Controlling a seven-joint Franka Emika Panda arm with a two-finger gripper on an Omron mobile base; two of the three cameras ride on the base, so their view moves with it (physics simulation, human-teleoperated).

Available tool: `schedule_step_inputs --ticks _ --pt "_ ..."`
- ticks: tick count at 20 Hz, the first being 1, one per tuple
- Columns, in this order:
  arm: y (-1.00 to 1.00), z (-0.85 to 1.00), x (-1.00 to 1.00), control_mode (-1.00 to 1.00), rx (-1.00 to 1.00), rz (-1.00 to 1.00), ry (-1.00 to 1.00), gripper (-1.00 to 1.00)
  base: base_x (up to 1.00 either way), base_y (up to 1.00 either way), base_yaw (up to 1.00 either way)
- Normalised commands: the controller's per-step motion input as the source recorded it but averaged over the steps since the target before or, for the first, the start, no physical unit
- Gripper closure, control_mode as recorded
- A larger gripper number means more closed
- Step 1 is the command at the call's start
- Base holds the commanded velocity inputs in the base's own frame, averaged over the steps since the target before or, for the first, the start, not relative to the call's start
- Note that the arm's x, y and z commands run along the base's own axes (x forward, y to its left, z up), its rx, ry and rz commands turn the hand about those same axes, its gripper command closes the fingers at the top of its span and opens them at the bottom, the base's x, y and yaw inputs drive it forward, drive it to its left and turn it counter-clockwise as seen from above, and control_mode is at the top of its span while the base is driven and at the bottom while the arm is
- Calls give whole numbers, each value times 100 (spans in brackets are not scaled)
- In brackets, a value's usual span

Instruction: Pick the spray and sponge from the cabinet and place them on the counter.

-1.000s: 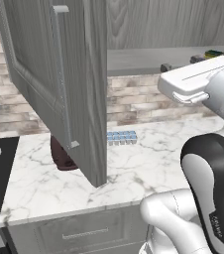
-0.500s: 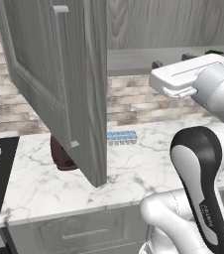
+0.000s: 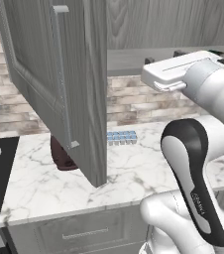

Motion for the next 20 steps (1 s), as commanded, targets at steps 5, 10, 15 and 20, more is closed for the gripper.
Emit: schedule_step_inputs --ticks 5,10,15,20 --pt "7 0 19 -100 0 0 0 -100 0 0 0" --pt "6 0 25 -100 0 0 0 -100 0 0 0" --pt "0 0 27 -100 0 0 0 -100 0 0 0" --pt "4 0 25 -100 0 0 0 -100 0 0 0"
